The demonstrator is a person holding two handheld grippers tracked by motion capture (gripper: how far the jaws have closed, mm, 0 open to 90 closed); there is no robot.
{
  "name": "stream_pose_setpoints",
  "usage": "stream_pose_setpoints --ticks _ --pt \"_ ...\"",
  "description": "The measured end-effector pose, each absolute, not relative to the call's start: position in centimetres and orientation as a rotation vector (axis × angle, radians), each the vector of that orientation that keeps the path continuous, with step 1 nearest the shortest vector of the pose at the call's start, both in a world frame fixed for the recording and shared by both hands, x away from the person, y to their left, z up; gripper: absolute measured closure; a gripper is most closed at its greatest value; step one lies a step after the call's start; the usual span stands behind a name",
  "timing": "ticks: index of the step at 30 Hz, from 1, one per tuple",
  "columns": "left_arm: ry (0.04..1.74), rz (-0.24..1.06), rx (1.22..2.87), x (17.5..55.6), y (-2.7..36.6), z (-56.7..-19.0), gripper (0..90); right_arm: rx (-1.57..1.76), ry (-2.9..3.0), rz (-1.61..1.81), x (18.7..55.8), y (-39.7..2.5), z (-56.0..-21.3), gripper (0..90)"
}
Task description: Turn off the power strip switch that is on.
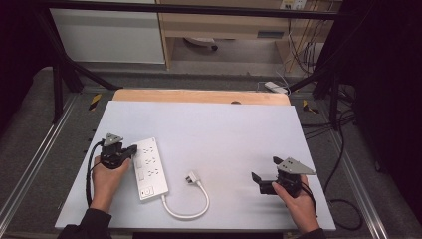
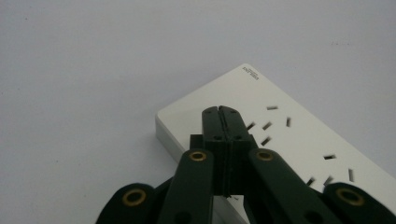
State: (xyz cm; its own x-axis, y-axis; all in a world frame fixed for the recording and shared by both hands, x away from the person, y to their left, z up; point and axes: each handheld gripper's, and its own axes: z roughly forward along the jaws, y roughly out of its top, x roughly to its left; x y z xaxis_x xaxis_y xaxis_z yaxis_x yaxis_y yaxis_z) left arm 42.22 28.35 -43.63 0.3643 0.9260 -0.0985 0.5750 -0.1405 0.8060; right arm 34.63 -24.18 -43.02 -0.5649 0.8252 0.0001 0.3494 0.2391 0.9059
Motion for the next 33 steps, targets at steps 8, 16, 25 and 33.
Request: stream_pose_setpoints --ticks 8,16,25,33 --pt "1.318 0.551 1.819 42.22 28.41 -43.70 89.9 1.071 2.035 1.293 34.64 -24.15 -43.05 2.3" --pt "1.321 0.547 1.814 42.23 28.44 -43.71 89.9 1.074 2.035 1.293 34.64 -24.20 -43.06 2.3" --pt "1.322 0.539 1.812 42.26 28.51 -43.72 89.9 1.074 2.036 1.293 34.68 -24.18 -43.11 2.3" --pt "1.326 0.536 1.805 42.29 28.56 -43.73 89.9 1.073 2.037 1.293 34.70 -24.17 -43.13 2.3"
